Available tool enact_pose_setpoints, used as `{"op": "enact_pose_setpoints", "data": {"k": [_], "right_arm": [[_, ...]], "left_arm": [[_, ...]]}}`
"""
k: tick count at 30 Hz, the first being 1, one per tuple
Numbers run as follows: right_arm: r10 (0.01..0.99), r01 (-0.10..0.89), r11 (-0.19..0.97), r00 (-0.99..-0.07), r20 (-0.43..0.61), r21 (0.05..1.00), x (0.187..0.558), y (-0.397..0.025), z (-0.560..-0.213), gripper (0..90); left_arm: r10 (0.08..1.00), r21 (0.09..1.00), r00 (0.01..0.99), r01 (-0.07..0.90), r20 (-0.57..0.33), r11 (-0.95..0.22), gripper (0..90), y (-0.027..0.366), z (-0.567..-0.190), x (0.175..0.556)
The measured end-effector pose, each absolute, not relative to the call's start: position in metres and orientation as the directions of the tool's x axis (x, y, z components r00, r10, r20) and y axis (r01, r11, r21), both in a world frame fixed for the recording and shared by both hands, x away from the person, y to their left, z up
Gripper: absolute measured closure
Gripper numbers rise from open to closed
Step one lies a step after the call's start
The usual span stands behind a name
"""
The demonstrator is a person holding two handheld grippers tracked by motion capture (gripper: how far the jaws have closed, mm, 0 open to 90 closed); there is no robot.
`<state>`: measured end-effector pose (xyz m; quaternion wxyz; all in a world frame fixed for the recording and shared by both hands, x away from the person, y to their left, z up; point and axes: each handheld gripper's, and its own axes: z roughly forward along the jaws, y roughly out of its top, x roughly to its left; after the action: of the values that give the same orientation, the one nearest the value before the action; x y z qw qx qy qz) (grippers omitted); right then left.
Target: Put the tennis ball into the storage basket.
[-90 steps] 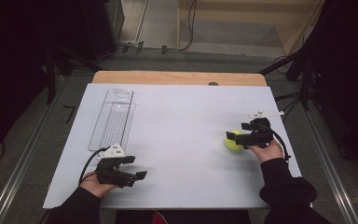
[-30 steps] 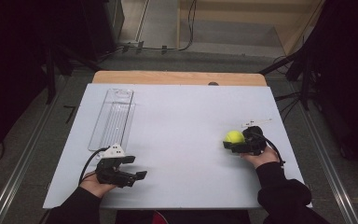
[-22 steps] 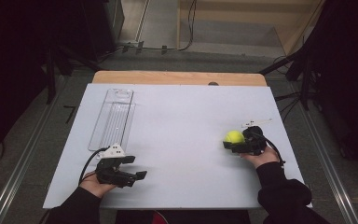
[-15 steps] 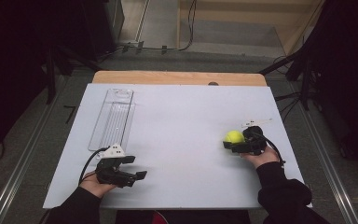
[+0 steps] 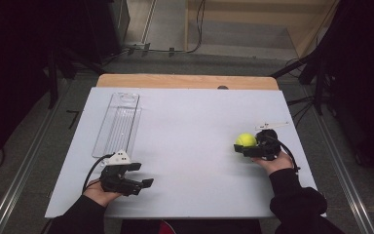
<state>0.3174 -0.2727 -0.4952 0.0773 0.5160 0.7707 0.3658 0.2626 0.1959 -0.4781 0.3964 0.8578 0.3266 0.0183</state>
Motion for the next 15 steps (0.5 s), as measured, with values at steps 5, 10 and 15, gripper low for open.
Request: {"op": "enact_pose_setpoints", "data": {"k": [5,10,15], "right_arm": [[0.848,0.718,0.207,-0.471,0.244,0.665,0.314,-0.270,-0.488,23.1],[0.843,0.707,0.202,-0.477,0.247,0.678,0.313,-0.269,-0.482,23.1],[0.838,0.695,0.206,-0.488,0.242,0.688,0.311,-0.268,-0.479,23.1]], "left_arm": [[0.575,0.693,0.786,0.546,-0.228,-0.471,22.0,0.196,-0.478,0.263],[0.576,0.692,0.784,0.549,-0.232,-0.468,22.0,0.196,-0.478,0.262],[0.576,0.692,0.784,0.549,-0.232,-0.469,22.0,0.196,-0.478,0.263]]}}
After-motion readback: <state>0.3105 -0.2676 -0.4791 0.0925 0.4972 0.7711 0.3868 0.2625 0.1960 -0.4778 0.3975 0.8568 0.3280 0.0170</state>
